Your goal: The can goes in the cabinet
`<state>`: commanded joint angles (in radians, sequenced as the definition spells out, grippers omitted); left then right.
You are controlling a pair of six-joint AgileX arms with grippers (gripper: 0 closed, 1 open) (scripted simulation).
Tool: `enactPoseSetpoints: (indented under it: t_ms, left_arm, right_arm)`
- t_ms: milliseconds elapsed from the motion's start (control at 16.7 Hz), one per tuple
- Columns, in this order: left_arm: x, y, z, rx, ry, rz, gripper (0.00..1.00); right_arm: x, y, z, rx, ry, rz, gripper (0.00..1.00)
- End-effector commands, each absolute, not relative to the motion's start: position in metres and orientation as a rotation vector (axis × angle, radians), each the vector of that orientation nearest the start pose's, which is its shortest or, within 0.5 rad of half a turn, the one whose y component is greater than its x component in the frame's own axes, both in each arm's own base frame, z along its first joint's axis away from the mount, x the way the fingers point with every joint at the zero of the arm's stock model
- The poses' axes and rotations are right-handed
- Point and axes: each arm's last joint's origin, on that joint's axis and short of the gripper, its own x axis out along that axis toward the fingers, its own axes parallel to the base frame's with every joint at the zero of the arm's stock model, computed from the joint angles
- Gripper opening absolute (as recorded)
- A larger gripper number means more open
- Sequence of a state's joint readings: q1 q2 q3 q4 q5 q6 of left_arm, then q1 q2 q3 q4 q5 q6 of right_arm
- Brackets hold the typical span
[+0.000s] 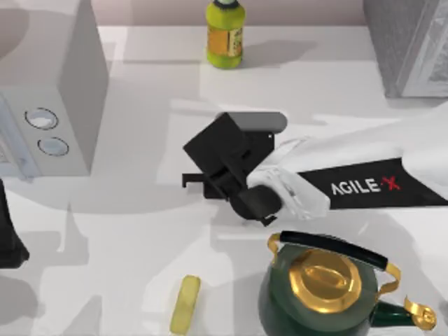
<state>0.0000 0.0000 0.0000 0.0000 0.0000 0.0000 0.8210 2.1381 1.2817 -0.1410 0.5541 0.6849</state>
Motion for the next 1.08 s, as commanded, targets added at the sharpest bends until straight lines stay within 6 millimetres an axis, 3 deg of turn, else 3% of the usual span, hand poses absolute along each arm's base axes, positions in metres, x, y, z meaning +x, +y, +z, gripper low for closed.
enactPoseSetpoints:
  t_ms: [240,480,720,840,1080]
  left_arm:
    - [0.106,-0.001,0.16,0.0,0.0,0.0,1.0]
    - [0.106,-0.001,0.16,0.0,0.0,0.0,1.0]
    - [0.106,-0.001,0.16,0.0,0.0,0.0,1.0]
    - [0.106,-0.001,0.16,0.0,0.0,0.0,1.0]
    - [0.106,-0.001,0.16,0.0,0.0,0.0,1.0]
  right_arm:
    - [0.304,0.304,0.117,-0.007,0.802,-0.034,0.0]
    - [0.31,0.307,0.179,0.033,0.778,-0.035,0.0]
    - [0.304,0.304,0.233,0.027,0.786,-0.021,0.0]
    - [0.3,0.302,0.245,0.012,0.793,-0.013,0.0]
    - [0.299,0.302,0.247,0.007,0.795,-0.012,0.0]
